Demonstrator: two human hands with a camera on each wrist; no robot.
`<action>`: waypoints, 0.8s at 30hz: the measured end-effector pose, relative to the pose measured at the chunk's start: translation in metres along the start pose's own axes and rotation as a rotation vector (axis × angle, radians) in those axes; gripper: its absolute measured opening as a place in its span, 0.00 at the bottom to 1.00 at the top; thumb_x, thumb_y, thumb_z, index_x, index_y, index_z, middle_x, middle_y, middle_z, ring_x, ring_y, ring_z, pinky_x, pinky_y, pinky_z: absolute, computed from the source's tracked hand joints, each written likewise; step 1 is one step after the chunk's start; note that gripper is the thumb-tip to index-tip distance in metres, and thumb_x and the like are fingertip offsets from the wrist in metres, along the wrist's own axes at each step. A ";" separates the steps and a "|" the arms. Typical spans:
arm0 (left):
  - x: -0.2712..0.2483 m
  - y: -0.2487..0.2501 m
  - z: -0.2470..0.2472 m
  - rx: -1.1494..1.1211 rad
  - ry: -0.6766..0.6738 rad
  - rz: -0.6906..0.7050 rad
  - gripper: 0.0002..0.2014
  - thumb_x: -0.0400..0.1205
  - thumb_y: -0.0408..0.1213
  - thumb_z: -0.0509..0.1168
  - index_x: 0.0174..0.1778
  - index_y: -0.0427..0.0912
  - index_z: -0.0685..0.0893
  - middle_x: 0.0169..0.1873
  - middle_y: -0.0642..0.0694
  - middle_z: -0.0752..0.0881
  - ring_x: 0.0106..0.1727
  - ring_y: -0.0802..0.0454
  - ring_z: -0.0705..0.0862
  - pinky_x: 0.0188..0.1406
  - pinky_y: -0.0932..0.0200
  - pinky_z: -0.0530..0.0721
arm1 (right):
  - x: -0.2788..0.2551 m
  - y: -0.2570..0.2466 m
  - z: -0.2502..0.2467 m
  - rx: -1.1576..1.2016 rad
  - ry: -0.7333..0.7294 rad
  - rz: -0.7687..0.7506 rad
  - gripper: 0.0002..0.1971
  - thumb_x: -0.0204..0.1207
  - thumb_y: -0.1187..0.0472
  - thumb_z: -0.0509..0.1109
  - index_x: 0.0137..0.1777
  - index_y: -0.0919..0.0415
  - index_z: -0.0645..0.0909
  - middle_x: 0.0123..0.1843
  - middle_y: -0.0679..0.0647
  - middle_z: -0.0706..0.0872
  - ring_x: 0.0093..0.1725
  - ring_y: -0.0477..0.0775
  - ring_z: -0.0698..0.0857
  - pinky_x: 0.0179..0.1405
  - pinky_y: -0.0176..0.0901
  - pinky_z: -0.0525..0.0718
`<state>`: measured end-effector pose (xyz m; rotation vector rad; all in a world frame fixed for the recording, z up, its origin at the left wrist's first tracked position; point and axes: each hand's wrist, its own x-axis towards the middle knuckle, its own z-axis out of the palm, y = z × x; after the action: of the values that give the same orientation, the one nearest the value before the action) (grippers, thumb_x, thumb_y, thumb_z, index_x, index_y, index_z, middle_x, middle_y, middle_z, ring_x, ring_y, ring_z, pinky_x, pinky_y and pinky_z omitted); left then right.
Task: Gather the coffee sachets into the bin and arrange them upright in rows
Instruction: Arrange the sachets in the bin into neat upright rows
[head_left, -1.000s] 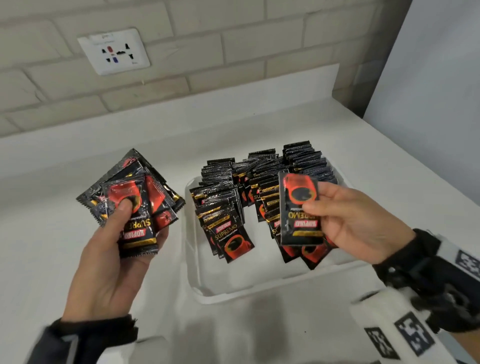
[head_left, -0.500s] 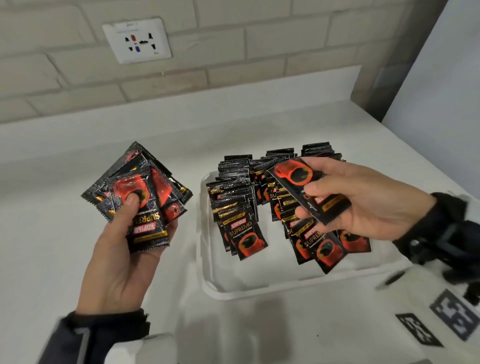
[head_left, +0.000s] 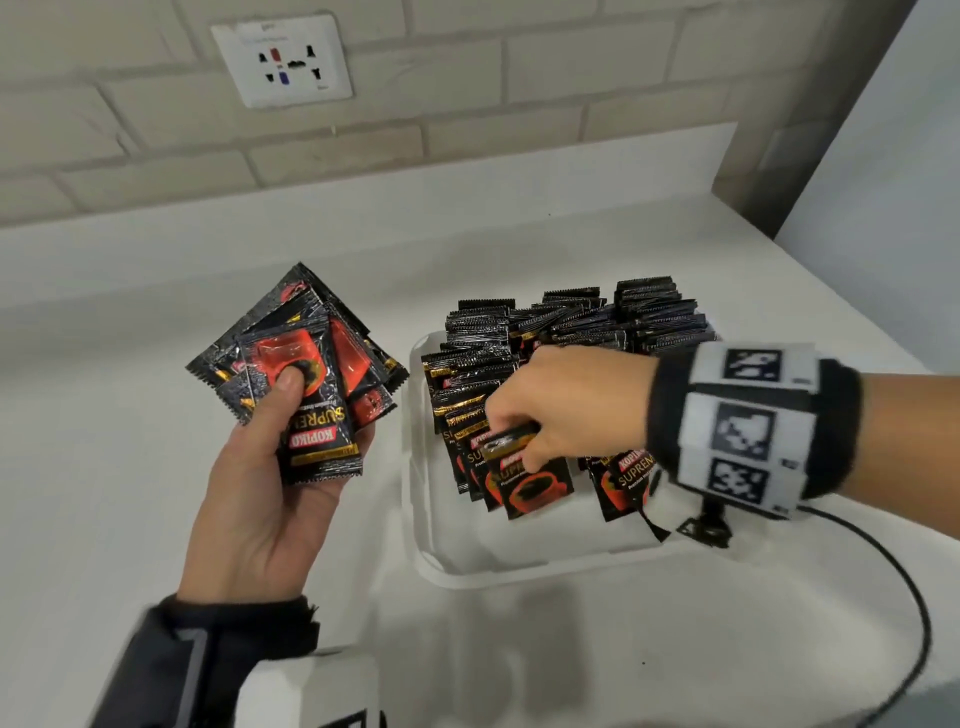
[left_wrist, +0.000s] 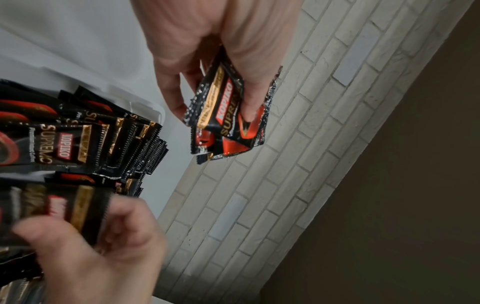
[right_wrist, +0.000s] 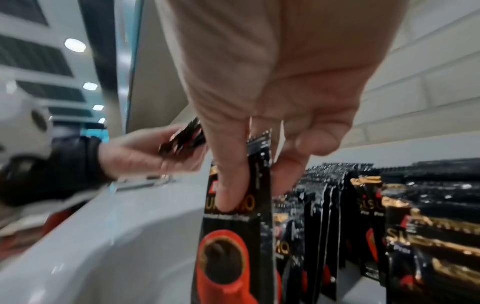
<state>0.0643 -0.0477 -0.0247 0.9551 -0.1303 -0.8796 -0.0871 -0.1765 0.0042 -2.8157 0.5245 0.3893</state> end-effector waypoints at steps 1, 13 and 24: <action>0.000 0.000 0.000 -0.003 -0.004 0.000 0.07 0.74 0.38 0.65 0.47 0.45 0.82 0.37 0.51 0.91 0.40 0.55 0.90 0.43 0.54 0.89 | 0.007 -0.002 0.004 -0.046 -0.030 -0.012 0.06 0.75 0.57 0.71 0.49 0.53 0.79 0.33 0.40 0.71 0.31 0.37 0.68 0.28 0.31 0.66; 0.003 0.001 -0.007 -0.002 0.019 0.016 0.07 0.73 0.38 0.65 0.45 0.46 0.84 0.37 0.51 0.91 0.39 0.55 0.90 0.42 0.55 0.89 | 0.042 -0.003 0.021 -0.205 0.038 -0.001 0.06 0.76 0.67 0.63 0.51 0.60 0.74 0.50 0.56 0.79 0.40 0.57 0.76 0.28 0.40 0.70; 0.002 -0.008 -0.004 0.019 -0.060 -0.029 0.10 0.70 0.38 0.66 0.26 0.49 0.92 0.38 0.49 0.91 0.40 0.53 0.91 0.42 0.53 0.89 | 0.033 -0.007 0.023 -0.333 0.056 0.021 0.23 0.77 0.59 0.65 0.69 0.60 0.64 0.53 0.56 0.80 0.38 0.56 0.76 0.21 0.39 0.63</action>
<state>0.0631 -0.0489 -0.0335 0.9506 -0.1763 -0.9355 -0.0597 -0.1743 -0.0257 -3.1506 0.5457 0.4396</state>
